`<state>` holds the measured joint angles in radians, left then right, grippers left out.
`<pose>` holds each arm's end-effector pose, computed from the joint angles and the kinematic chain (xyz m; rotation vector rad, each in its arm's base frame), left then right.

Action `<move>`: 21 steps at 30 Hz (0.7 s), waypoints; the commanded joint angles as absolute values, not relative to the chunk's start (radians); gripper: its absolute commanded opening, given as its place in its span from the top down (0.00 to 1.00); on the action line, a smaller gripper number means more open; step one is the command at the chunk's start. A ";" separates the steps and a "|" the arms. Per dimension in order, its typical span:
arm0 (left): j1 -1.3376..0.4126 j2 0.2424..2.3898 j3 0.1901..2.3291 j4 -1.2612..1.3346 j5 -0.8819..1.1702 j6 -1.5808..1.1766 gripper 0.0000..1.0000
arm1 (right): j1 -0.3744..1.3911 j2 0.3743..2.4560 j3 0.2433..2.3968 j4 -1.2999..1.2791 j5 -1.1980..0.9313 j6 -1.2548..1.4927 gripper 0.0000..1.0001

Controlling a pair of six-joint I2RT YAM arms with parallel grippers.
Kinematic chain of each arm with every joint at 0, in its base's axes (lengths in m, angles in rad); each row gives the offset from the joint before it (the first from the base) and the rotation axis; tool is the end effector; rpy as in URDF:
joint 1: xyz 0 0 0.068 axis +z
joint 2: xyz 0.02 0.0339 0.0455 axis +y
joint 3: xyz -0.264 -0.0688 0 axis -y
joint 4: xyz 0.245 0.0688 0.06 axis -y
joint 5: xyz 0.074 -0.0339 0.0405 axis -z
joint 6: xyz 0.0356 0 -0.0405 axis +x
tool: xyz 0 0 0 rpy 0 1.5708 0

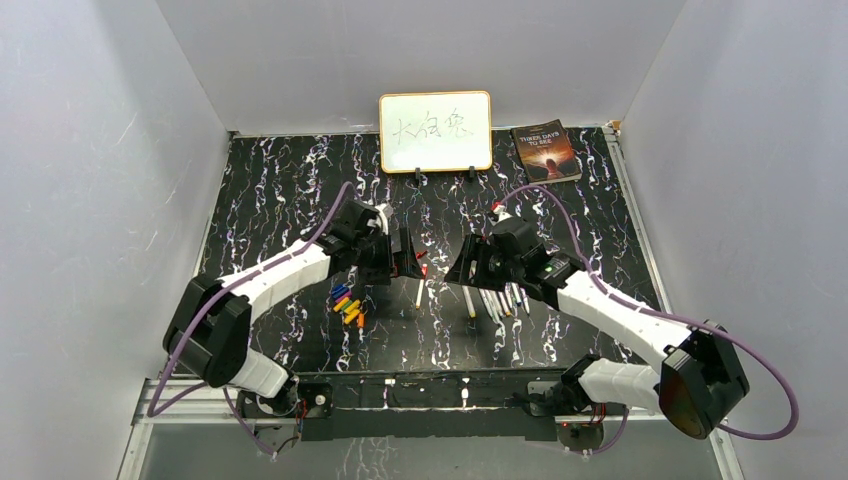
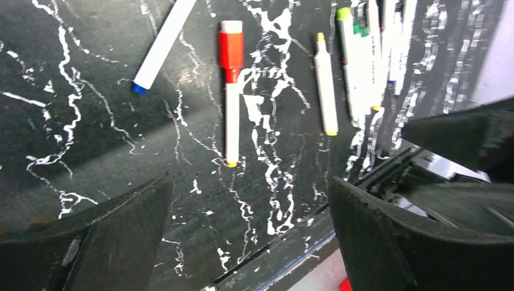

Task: Open the pen caps
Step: Pick up the pen from the center of the board.

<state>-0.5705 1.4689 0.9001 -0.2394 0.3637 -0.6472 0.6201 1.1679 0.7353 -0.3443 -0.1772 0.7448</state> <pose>0.2507 -0.1759 0.2172 0.0899 2.5514 -0.9678 0.1932 0.1456 0.2317 0.0630 2.5055 0.8348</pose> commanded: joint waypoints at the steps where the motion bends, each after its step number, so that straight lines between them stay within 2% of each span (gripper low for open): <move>1: -0.624 1.493 0.948 -0.319 0.214 -0.655 0.02 | 0.622 1.113 0.736 -0.353 -0.183 0.764 0.37; 9: -0.760 1.614 1.058 -0.405 -0.100 -0.692 0.03 | 0.621 1.045 0.752 -0.420 -0.184 0.772 0.41; 10: -0.783 1.636 1.079 -0.416 -0.140 -0.694 0.06 | 0.622 1.034 0.751 -0.424 -0.182 0.772 0.42; 12: -0.838 1.739 1.165 -0.449 -0.223 -0.700 0.24 | 0.622 0.994 0.751 -0.441 -0.183 0.769 0.46; 13: -0.875 1.802 1.215 -0.467 -0.271 -0.714 0.36 | 0.620 0.977 0.748 -0.454 -0.188 0.767 0.48; 15: -0.913 1.861 1.258 -0.490 -0.325 -0.730 0.49 | 0.620 0.956 0.737 -0.456 -0.196 0.770 0.50; 20: -0.941 1.918 1.274 -0.509 -0.399 -0.756 0.58 | 0.620 0.913 0.723 -0.466 -0.208 0.774 0.51; 21: -0.941 1.923 1.269 -0.501 -0.397 -0.756 0.63 | 0.621 0.907 0.720 -0.469 -0.207 0.774 0.51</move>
<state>-0.9382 1.9076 1.2533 -0.4721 -0.3424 -0.7391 0.6197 0.9390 0.7231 -0.4835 -0.1986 0.7689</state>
